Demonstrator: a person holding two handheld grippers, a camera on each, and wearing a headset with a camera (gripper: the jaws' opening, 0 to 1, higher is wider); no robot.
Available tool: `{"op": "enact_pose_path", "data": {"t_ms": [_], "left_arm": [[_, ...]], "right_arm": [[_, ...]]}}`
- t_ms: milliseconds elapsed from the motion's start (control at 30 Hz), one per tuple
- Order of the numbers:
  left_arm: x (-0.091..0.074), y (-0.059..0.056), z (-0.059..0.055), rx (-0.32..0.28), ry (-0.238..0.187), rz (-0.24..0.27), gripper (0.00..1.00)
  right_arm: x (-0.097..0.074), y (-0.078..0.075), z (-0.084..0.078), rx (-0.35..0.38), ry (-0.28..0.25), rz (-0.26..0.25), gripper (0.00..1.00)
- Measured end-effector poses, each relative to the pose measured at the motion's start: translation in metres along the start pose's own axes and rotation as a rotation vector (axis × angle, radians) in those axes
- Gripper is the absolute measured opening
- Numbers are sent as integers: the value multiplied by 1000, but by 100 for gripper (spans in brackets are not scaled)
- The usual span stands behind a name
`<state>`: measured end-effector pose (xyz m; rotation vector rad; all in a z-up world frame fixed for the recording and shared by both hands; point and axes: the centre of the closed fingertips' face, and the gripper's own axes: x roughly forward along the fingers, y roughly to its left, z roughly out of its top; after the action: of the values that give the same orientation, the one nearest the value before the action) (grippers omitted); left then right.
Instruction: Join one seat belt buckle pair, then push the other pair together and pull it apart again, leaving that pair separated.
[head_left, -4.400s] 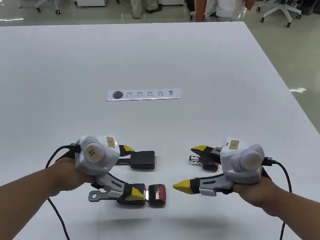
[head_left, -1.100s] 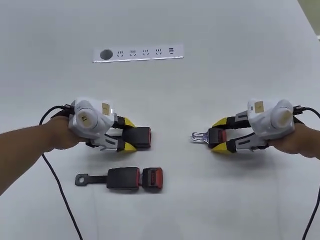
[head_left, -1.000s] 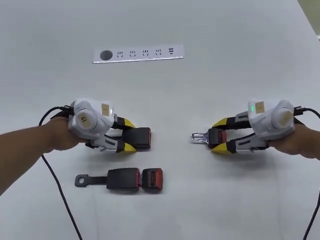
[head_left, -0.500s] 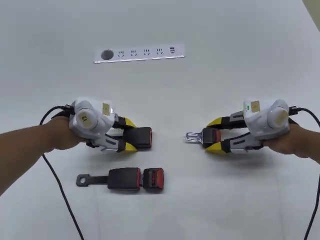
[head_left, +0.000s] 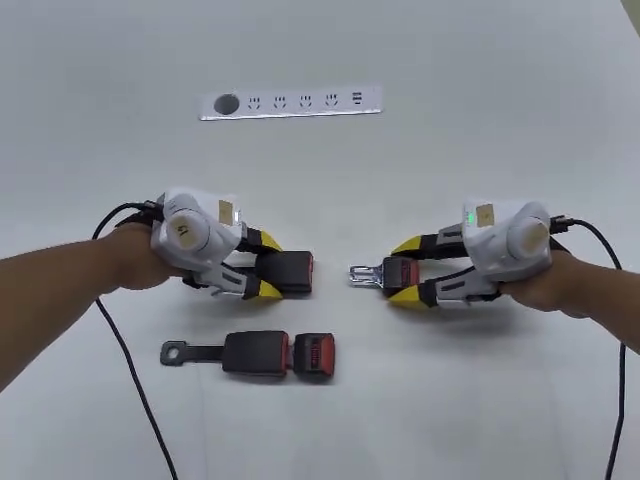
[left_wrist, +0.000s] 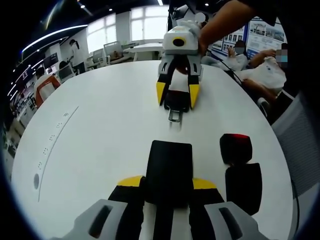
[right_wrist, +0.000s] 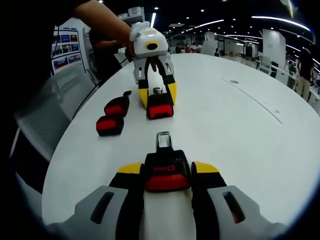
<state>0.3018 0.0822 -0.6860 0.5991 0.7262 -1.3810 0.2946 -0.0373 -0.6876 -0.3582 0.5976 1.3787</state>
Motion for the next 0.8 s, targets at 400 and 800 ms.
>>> {"op": "enact_pose_path", "data": {"t_ms": [400, 800], "left_arm": [[1, 2, -2, 0, 2, 0, 35], [1, 1, -1, 0, 9, 1, 35]], "right_arm": [[20, 6, 19, 2, -31, 16, 35], [42, 5, 31, -4, -54, 35, 35]]}}
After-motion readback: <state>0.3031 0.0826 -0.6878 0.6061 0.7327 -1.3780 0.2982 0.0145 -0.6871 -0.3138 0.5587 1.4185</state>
